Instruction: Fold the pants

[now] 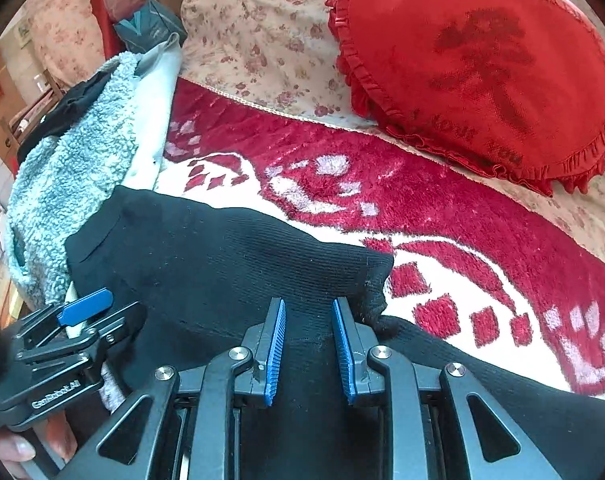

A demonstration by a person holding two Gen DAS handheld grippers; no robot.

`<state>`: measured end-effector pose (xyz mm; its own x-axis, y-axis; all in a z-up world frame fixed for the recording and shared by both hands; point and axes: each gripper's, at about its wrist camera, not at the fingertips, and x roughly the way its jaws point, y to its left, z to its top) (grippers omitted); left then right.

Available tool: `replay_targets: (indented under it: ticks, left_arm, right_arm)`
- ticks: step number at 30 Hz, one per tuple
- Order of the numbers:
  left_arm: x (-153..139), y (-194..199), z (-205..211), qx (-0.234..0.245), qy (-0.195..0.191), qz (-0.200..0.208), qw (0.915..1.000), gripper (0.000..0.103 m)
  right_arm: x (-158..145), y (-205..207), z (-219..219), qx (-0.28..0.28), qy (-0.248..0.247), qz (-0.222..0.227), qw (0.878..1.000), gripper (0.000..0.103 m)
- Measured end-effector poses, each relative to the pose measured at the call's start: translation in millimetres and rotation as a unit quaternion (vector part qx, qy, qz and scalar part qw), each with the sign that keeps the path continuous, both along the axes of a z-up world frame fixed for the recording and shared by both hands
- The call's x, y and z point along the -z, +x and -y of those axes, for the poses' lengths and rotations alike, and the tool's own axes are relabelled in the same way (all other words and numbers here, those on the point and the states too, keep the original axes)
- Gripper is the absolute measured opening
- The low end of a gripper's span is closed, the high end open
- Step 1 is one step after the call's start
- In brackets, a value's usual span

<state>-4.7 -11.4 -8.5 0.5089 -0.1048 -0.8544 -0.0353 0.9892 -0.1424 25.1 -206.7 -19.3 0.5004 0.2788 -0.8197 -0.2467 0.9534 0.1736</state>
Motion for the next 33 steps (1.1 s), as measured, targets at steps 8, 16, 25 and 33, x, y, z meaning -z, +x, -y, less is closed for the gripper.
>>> replay_targets:
  ticks: [8,16,25,33]
  left_arm:
    - [-12,-24,14,0.015,-0.014,0.007,0.9998,0.06]
    - [1,-37,44,0.043,0.045,-0.003,0.9981,0.06]
    - [-20,-50,67,0.071,0.04,0.016,0.9966,0.06]
    - [-20,-47,107,0.113,0.027,0.006,0.9933,0.06]
  right_arm:
    - [-14,-61,2,-0.032,-0.006,0.008,0.999,0.023]
    - [11,-100,4,-0.041,-0.041,-0.014,0.998,0.023]
    - [-12,-113,60,0.02,0.0,-0.01,1.0,0.023]
    - [-12,-105,120,0.095,-0.026,-0.028,0.995,0.03]
